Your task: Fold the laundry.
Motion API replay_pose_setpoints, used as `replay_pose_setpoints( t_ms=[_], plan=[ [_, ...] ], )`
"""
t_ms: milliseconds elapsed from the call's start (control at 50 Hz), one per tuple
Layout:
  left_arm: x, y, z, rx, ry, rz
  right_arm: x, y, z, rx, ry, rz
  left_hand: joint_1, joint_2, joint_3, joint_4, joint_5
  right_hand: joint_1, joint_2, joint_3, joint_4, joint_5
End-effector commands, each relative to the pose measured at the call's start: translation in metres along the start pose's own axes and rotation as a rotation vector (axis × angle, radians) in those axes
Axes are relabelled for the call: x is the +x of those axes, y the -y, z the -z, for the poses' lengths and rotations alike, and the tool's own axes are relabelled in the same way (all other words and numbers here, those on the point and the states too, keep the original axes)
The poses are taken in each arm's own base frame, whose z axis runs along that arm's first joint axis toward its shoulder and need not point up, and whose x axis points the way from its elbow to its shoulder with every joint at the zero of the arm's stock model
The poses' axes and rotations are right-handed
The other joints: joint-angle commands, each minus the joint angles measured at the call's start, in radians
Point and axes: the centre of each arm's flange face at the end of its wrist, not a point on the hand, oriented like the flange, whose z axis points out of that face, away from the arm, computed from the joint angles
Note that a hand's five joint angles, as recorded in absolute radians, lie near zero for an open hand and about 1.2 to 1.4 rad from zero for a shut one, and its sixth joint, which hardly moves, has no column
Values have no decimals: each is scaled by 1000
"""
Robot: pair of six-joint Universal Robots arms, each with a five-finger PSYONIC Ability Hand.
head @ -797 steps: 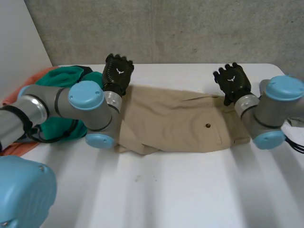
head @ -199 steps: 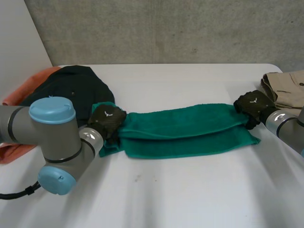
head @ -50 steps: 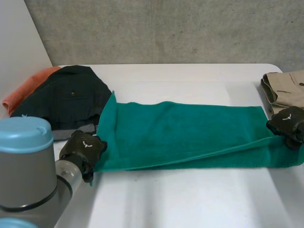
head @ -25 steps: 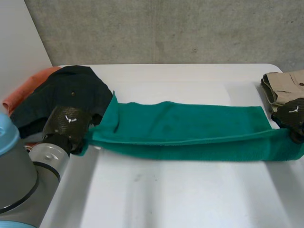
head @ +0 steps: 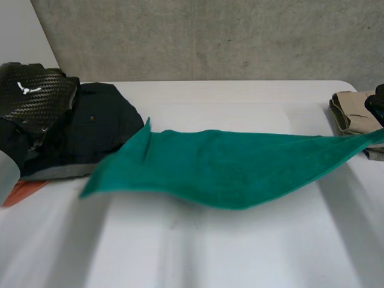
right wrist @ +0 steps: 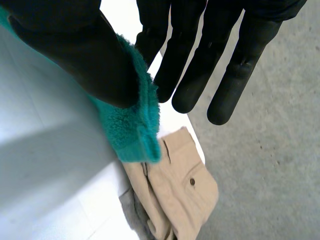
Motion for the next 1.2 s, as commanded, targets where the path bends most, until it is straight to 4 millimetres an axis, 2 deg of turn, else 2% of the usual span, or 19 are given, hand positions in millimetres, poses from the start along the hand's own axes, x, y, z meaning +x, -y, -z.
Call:
replay_pose_setpoints(
  t_ms=[20,40,60,80,100,180,200,260,280,320,380,420,540,600,700,900,1080,1200],
  plan=[
    [20,-33,-17,-170,-100,-154,0,-7,-3,-19,51,-1,234,198,203,198,231,250,214,203,198,209],
    [23,-38,-20,-188,-111,-174,-1,-18,-15,-52,73,-10,234,198,203,198,231,250,214,203,198,209],
    [31,-50,-28,-230,-145,-217,-3,-23,-20,-64,87,-18,234,198,203,198,231,250,214,203,198,209],
    [33,-54,-32,-240,-155,-228,-5,-28,-27,-79,104,-26,234,198,203,198,231,250,214,203,198,209],
    [36,-59,-37,-253,-163,-237,-10,-40,-42,-111,142,-50,234,198,203,198,231,250,214,203,198,209],
    [47,-85,-68,-304,-179,-249,-21,-59,-65,-170,199,-95,234,198,203,198,231,250,214,203,198,209],
    [53,-92,-76,-312,-185,-248,-22,-61,-69,-179,199,-102,234,198,203,198,231,250,214,203,198,209],
    [59,-100,-78,-322,-198,-240,-28,-61,-78,-178,182,-114,188,152,157,152,185,250,214,203,198,209],
    [64,-103,-75,-324,-212,-221,-29,-59,-80,-171,175,-112,-231,-267,-262,-267,-234,250,214,203,198,209],
    [69,-106,-69,-324,-235,-192,-30,-59,-83,-155,152,-117,-422,-458,-454,-458,-425,250,214,203,198,209],
    [74,-106,-56,-315,-283,-126,-29,-61,-89,-129,105,-120,-490,-526,-522,-526,-493,250,214,203,198,209],
    [79,-108,-40,-315,-341,-76,-30,-63,-93,-115,78,-119,-485,-521,-516,-521,-488,250,214,203,198,209],
    [95,-117,-11,-326,-472,-23,-37,-76,-109,-112,58,-135,-484,-521,-516,-521,-487,250,214,203,198,209],
    [100,-124,-4,-356,-498,-20,-38,-86,-121,-123,28,-146,-502,-538,-534,-538,-505,250,214,203,198,209],
    [101,-132,-5,-386,-497,1,-38,-98,-137,-134,-36,-156,-517,-553,-548,-553,-520,250,214,203,198,209],
    [109,-147,-27,-430,-467,98,-46,-103,-136,-147,-13,-168,-514,-550,-545,-550,-517,250,214,203,198,209],
    [127,-160,-28,-462,-521,91,-51,-105,-135,-156,0,-173,-514,-550,-545,-550,-517,250,214,203,198,209],
    [137,-157,-31,-405,-532,80,-58,-107,-132,-165,20,-177,-511,-547,-542,-547,-514,250,214,203,198,209]
  ],
)
